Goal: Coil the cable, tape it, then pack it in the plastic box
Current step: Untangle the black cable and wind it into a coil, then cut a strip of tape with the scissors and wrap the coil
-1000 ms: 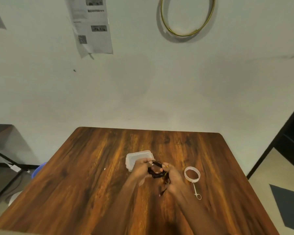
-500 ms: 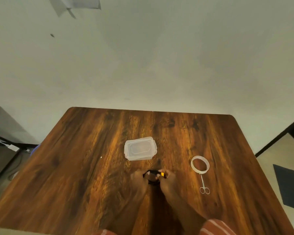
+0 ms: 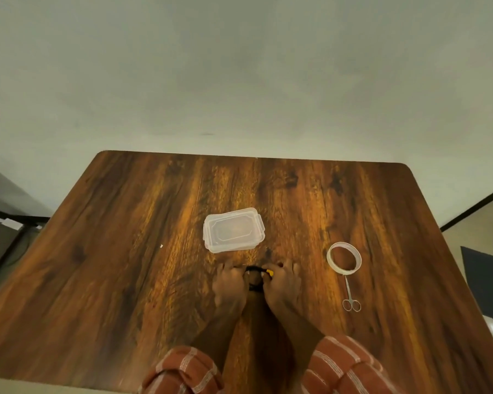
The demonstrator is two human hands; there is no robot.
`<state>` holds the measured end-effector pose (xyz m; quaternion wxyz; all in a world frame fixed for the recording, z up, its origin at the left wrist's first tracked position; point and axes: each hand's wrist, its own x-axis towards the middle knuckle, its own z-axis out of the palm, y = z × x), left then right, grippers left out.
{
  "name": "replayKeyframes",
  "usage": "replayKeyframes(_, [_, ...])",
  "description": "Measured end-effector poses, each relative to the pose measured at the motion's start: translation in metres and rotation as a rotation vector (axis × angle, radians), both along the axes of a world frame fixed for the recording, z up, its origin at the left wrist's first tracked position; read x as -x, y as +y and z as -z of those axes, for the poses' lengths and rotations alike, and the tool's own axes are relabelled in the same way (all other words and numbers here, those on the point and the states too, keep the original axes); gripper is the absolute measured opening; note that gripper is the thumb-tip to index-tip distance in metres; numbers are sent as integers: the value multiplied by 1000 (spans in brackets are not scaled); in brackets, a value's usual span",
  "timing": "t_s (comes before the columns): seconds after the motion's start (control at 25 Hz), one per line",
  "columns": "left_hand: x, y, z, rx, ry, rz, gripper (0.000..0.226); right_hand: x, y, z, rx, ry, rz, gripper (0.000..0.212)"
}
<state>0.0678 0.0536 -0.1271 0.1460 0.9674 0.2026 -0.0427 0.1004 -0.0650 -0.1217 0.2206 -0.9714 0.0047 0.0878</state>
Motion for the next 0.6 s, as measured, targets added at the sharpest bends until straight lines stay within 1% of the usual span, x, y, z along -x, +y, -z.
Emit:
replayKeyframes(0.04, [1,1,2,25,-1,-25,33,-1,-1,-2,-32,11,-7,27])
replayKeyframes(0.12, [0,5,1,56,-39,-60,34,-3,-6,-6,-96,24,3,39])
replayKeyframes(0.16, [-3,3,0,41,-92,-49,34,-6,-17,-9,-120,2,41,44])
replayKeyframes(0.2, [-4,-1,-2,11,-176,-10,34,-8,-30,-13,-136,-56,97,43])
replayKeyframes(0.28, [-9,-17,-14,11,-307,152,35,-7,-73,-15,-88,-184,230,35])
replayKeyframes(0.32, [-13,-30,-19,27,-342,252,34,-5,-98,-14,-19,-193,290,34])
replayKeyframes(0.36, [-19,-45,-24,33,-366,350,31,0,-124,-10,50,-166,340,34])
replayKeyframes(0.4, [-27,-59,-33,36,-352,428,28,5,-145,-7,82,-112,375,36])
replayKeyframes(0.48, [-46,-92,-44,43,-349,577,22,14,-172,-5,76,-7,389,43])
replayKeyframes(0.52, [-58,-110,-44,14,-362,657,19,18,-181,-3,66,19,361,44])
replayKeyframes(0.6, [-80,-139,-43,-73,-324,849,21,23,-183,-6,14,-21,311,39])
